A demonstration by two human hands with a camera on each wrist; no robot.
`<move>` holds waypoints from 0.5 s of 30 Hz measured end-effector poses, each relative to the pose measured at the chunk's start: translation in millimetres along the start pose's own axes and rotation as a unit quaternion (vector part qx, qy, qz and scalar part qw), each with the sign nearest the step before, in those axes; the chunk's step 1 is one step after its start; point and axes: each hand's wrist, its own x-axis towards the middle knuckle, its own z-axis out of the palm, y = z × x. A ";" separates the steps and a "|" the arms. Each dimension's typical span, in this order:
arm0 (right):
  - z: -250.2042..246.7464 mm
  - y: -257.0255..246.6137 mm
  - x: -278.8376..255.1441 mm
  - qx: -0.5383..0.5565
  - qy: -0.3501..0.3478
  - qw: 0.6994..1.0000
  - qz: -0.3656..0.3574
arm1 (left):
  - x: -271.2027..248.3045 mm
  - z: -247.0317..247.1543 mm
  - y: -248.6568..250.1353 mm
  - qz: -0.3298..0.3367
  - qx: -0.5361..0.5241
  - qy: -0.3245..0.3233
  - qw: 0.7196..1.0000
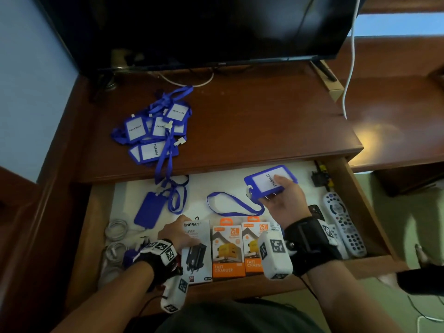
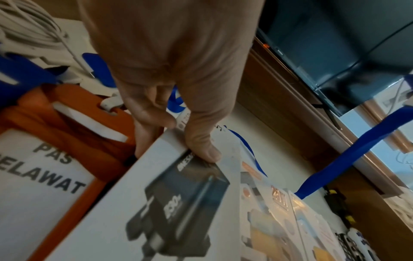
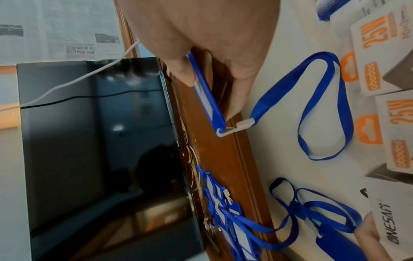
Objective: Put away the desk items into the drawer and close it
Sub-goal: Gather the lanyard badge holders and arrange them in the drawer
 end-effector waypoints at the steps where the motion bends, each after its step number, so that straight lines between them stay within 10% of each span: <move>1: 1.5 1.0 1.6 -0.005 0.000 1.000 -0.002 | 0.0 0.3 0.4 -0.003 -0.001 0.002 1.000; 5: 3.8 10.1 16.7 -0.133 0.019 0.991 -0.014 | 0.1 -2.9 2.7 -0.003 0.014 -0.037 0.999; 15: -7.4 23.1 43.5 -0.516 0.048 0.833 -0.192 | -8.6 10.7 49.9 0.184 0.270 -0.044 0.944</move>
